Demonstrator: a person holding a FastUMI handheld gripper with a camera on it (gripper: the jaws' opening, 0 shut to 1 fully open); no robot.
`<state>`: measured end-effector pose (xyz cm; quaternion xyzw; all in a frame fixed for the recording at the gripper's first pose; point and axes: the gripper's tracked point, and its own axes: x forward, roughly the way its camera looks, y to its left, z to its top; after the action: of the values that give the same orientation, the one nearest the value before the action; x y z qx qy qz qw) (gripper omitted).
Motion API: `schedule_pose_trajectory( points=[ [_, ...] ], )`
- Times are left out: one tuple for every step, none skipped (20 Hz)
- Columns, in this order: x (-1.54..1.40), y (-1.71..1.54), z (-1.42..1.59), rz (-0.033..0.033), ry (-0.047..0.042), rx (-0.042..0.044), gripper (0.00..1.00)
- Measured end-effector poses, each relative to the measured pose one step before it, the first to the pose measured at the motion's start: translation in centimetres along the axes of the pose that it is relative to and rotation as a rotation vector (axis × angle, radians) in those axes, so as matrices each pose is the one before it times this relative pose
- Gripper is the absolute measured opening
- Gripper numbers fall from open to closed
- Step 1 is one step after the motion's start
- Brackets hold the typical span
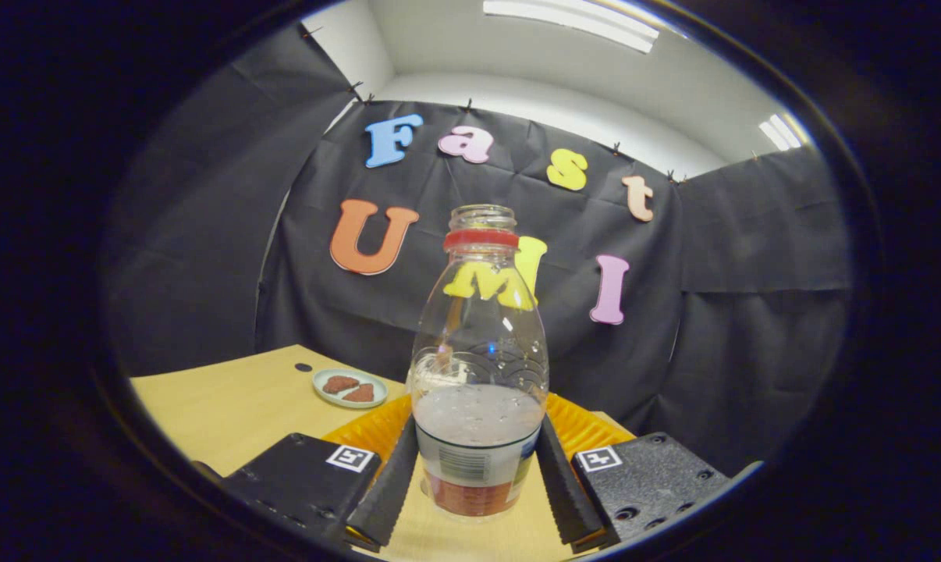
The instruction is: Take the bottle from table, then pour the juice into the cup, finally place the bottle on the coaster
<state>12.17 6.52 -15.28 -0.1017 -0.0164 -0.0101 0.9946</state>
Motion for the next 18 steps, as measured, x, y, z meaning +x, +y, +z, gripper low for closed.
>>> schedule_pose_trajectory(
  points=[
    [0.542, -0.251, -0.278, -0.00526, 0.00312, 0.02251, 0.80],
    [1.239, -0.425, -0.297, -0.00524, 0.00258, 0.01113, 0.80],
    [1.010, -0.364, -0.316, -0.00617, -0.00433, 0.01715, 0.80],
    [0.759, -0.048, -0.636, -0.00050, -0.00011, 0.02752, 0.80],
    [0.940, 0.001, -0.976, 0.00548, 0.00929, 0.02272, 0.80],
    [0.665, -0.013, -1.026, 0.00522, 0.01615, 0.00667, 0.80],
    [0.894, -0.095, -1.011, 0.00295, 0.01424, 0.00423, 0.80],
    [0.819, 0.004, -0.687, 0.00321, 0.00324, 0.00755, 0.80],
    [0.886, -0.020, -0.778, 0.00221, 0.00626, 0.00432, 0.80],
    [0.949, -0.097, -0.971, 0.00141, 0.00868, 0.00171, 0.80],
    [0.938, 0.163, -0.925, 0.00947, 0.01106, 0.00300, 0.80],
    [0.943, 0.066, -1.022, 0.00594, 0.01281, 0.00647, 0.80],
    [0.821, 0.030, -0.771, 0.00456, 0.00760, 0.00811, 0.80],
    [0.738, 0.061, -0.906, 0.00227, 0.01161, 0.00344, 0.80],
    [0.701, 0.067, -0.532, 0.00583, 0.00185, 0.00738, 0.80],
    [0.761, -0.056, -0.483, 0.00062, 0.00313, 0.00384, 0.80],
    [0.672, 0.081, -0.566, 0.00778, 0.00836, 0.00708, 0.80],
    [0.689, 0.132, -0.682, 0.00653, 0.00870, 0.00638, 0.80]
  ],
)
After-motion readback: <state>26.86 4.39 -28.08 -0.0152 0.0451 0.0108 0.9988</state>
